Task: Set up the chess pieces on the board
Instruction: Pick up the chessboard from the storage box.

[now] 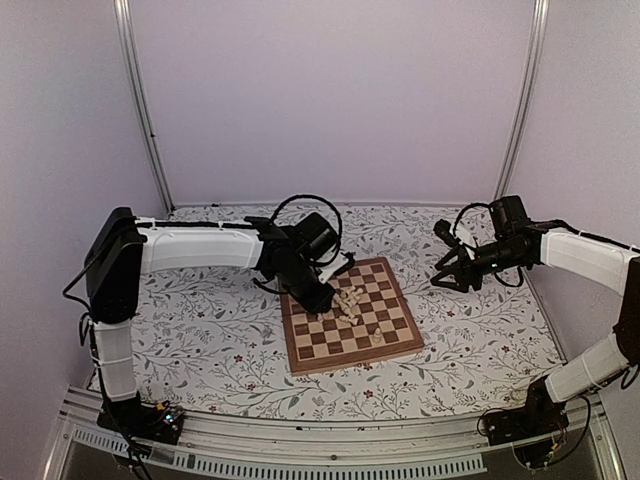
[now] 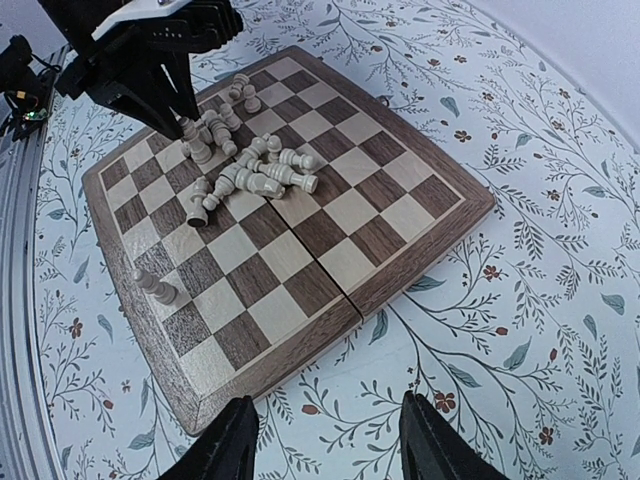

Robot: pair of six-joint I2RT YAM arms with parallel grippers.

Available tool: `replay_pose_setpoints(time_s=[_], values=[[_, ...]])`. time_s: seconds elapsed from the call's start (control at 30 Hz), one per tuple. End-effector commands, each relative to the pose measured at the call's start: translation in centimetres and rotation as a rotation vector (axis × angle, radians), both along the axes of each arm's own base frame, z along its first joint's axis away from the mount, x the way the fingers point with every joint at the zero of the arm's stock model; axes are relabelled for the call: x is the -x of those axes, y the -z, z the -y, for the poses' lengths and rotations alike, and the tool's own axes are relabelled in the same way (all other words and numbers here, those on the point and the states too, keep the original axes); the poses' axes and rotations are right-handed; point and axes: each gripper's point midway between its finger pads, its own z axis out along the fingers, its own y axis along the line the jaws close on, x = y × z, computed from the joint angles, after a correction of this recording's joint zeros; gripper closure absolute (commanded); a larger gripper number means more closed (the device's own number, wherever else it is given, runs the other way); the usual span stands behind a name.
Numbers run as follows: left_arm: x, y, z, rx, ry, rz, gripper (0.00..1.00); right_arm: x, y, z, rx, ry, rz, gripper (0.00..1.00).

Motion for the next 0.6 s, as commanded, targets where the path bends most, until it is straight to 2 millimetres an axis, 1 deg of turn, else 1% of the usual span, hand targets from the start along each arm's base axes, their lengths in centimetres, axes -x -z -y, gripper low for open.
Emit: replay_pose_setpoints(time_s=[0.0,0.07,0.13,0.33,0.47,0.57], values=[[0.3,-1.1,1.4,0.032,0.023,0.020,0.84,0.2,-0.3,0.2,-0.002,-0.002,0.016,0.48],[0.4,-1.8,1.8,0.046,0.030,0.025,0.87,0.2,-0.2,0.2,-0.002,-0.001,0.015,0.48],[0.6,-2.8,2.2,0.070,0.038,0.034,0.88,0.2,-0.2,0.2,-0.001,-0.002,0.014,0.48],[2.4,-5.9,3.5,0.143,0.076,0.043,0.91,0.2,0.0,0.2,-0.001,-0.001,0.008,0.48],[4.0,-6.5,3.7,0.157,0.103,0.019,0.92,0.1,0.1,0.2,0.001,0.000,0.005,0.48],[4.9,-6.0,3.5,0.141,0.115,0.000,0.93,0.2,0.2,0.2,0.003,0.000,0.002,0.48]])
